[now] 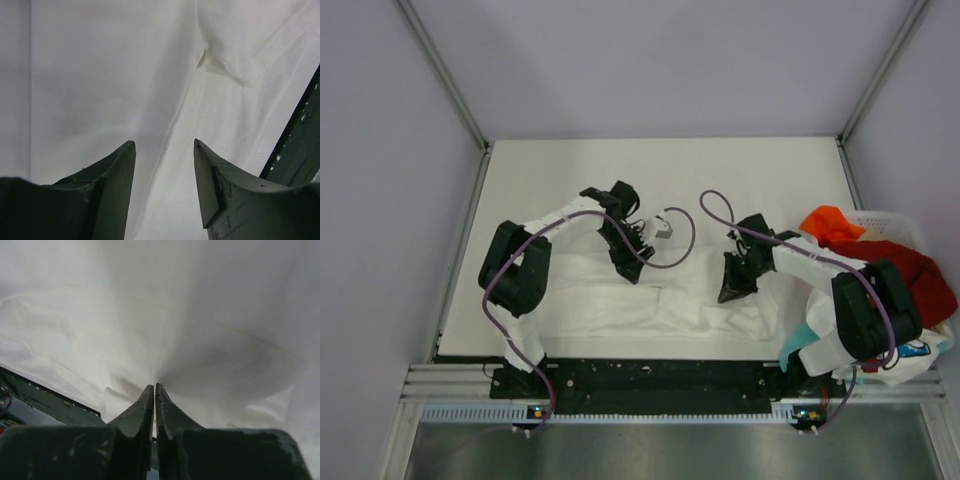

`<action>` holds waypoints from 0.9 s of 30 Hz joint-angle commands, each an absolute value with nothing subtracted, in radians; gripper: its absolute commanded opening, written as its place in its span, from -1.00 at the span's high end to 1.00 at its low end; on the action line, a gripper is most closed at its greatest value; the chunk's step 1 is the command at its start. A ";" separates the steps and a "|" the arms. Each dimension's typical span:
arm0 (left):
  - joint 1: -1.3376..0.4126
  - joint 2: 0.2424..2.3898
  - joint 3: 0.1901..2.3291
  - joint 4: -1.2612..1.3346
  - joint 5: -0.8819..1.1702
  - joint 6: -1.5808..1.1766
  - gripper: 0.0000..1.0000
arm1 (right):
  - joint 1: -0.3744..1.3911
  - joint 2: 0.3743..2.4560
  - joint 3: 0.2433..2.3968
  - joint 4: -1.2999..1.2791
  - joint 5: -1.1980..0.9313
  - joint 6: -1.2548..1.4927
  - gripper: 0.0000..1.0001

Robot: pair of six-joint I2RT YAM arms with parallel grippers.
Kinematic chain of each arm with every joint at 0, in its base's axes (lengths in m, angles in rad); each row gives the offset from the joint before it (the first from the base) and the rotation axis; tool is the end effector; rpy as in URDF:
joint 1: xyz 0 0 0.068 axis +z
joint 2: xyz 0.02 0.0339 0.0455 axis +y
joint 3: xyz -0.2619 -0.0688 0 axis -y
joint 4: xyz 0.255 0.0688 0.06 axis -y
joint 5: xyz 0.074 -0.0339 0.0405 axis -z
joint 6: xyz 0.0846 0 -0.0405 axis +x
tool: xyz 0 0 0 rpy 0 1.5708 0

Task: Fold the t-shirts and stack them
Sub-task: Fold the other side of the tshirt into a rectangle

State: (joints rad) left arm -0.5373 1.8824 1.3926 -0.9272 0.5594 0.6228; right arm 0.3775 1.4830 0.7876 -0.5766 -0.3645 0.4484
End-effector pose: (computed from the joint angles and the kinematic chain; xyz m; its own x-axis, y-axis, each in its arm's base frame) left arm 0.2999 -0.2309 0.1518 -0.3958 0.8113 -0.4303 0.9043 0.2626 -0.3366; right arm 0.2457 0.1299 0.1108 -0.9922 0.0423 -0.1176 -0.0131 0.9005 0.4346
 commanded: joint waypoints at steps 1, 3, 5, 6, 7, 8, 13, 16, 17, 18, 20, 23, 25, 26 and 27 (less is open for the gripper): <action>-0.493 1.833 1.330 -0.897 0.502 0.633 -0.09 | 0.380 1.433 0.756 -0.682 -0.344 0.492 1.00; -0.453 1.818 1.315 -0.897 0.483 0.635 -0.09 | 0.380 1.390 0.739 -0.783 -0.311 0.544 1.00; -0.410 1.801 1.309 -0.905 0.469 0.640 -0.09 | 0.382 1.329 0.683 -0.842 -0.305 0.612 1.00; -0.385 1.787 1.304 -0.911 0.466 0.643 -0.09 | 0.380 1.274 0.654 -0.860 -0.295 0.650 1.00; -0.356 1.779 1.299 -0.914 0.465 0.644 -0.09 | 0.380 1.232 0.622 -0.871 -0.278 0.682 1.00; -0.324 1.767 1.295 -0.919 0.462 0.646 -0.09 | 0.380 1.198 0.597 -0.885 -0.250 0.713 1.00; -0.184 1.729 1.259 -0.930 0.414 0.655 -0.09 | 0.380 1.108 0.574 -0.926 -0.167 0.798 1.00; -0.101 1.707 1.243 -0.934 0.370 0.666 -0.10 | 0.380 1.104 0.675 -0.931 -0.072 0.786 1.00; -0.075 1.697 1.239 -0.936 0.355 0.666 -0.09 | 0.380 1.123 0.730 -0.922 -0.045 0.764 1.00; -0.051 1.687 1.235 -0.936 0.336 0.667 -0.09 | 0.380 1.150 0.783 -0.904 -0.019 0.734 1.00; -0.009 1.669 1.224 -0.928 0.299 0.660 -0.10 | 0.379 1.245 0.904 -0.893 0.036 0.660 0.81; 0.055 1.657 1.189 -0.881 0.224 0.631 -0.09 | 0.364 1.415 1.037 -0.852 0.101 0.582 0.46; 0.078 1.663 1.160 -0.864 0.204 0.603 -0.09 | 0.330 1.500 1.061 -0.783 0.074 0.554 0.36; 0.089 1.663 1.138 -0.853 0.192 0.591 -0.08 | 0.310 1.553 1.066 -0.743 0.051 0.542 0.28; 0.097 1.658 1.117 -0.835 0.175 0.581 -0.08 | 0.296 1.596 1.077 -0.720 0.045 0.534 0.25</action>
State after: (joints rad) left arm 0.0612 1.6932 1.1820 -0.8864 0.2527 0.6270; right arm 0.3542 1.4551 1.0504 -0.8204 0.0166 0.6186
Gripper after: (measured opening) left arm 0.543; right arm 0.344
